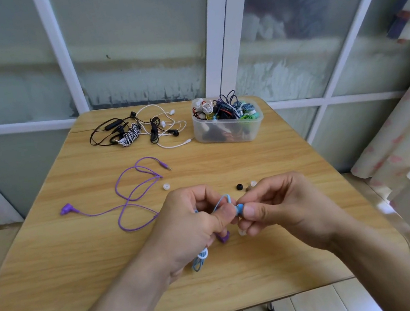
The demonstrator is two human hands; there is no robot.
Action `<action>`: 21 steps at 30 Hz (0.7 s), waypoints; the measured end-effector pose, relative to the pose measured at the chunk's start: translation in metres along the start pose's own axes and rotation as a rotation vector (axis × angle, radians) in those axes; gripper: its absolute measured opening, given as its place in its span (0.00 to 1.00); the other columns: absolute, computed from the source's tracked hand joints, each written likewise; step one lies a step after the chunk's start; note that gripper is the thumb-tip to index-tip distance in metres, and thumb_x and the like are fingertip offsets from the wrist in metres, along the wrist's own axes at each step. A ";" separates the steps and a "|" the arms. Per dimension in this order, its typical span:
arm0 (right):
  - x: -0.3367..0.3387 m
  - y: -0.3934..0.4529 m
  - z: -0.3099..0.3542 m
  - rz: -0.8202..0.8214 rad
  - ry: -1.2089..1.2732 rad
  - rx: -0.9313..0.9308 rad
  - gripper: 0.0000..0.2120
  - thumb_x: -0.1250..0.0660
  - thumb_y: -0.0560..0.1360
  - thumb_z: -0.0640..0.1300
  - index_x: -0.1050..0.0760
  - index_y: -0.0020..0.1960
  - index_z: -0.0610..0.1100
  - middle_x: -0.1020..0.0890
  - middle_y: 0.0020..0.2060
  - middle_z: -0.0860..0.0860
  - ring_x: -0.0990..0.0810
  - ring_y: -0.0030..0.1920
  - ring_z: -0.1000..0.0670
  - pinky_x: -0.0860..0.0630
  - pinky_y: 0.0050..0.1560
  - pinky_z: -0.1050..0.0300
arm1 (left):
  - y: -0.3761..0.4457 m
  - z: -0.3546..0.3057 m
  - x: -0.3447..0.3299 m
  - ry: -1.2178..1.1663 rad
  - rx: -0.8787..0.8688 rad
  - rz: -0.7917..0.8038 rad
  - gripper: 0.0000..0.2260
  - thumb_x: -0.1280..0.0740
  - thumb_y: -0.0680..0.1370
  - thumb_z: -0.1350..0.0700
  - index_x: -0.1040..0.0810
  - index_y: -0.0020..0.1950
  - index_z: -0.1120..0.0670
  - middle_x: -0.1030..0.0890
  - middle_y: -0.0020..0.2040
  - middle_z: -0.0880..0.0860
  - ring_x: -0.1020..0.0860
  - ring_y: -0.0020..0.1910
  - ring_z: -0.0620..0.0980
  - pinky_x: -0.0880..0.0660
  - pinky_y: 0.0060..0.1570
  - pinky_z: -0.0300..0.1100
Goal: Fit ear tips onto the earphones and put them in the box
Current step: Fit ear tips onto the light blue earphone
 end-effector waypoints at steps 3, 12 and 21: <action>-0.003 0.000 0.002 0.005 -0.008 0.024 0.04 0.26 0.64 0.36 0.16 0.39 0.38 0.16 0.34 0.37 0.16 0.34 0.44 0.19 0.36 0.56 | -0.001 0.002 -0.001 -0.011 0.003 -0.032 0.09 0.31 0.75 0.66 0.24 0.36 0.59 0.24 0.28 0.55 0.31 0.19 0.44 0.37 0.22 0.34; -0.005 0.002 0.021 0.029 -0.166 0.282 0.07 0.25 0.66 0.34 0.16 0.45 0.34 0.17 0.36 0.40 0.19 0.33 0.37 0.21 0.37 0.54 | -0.003 0.026 -0.006 -0.302 0.226 -0.057 0.11 0.34 0.76 0.67 0.25 0.33 0.61 0.26 0.32 0.61 0.33 0.23 0.51 0.39 0.21 0.35; -0.009 0.002 0.020 -0.119 -0.254 0.227 0.09 0.23 0.66 0.39 0.14 0.46 0.40 0.16 0.34 0.48 0.21 0.31 0.52 0.27 0.33 0.64 | -0.001 0.010 0.011 -0.188 0.024 -0.260 0.11 0.32 0.76 0.68 0.26 0.34 0.60 0.26 0.28 0.59 0.35 0.19 0.46 0.39 0.20 0.35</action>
Point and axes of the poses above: each hand's wrist, its own y-axis towards the middle knuckle, its own x-axis out of the back of the hand, z = x × y, the point moved 8 cm from there along y, towards the middle knuckle
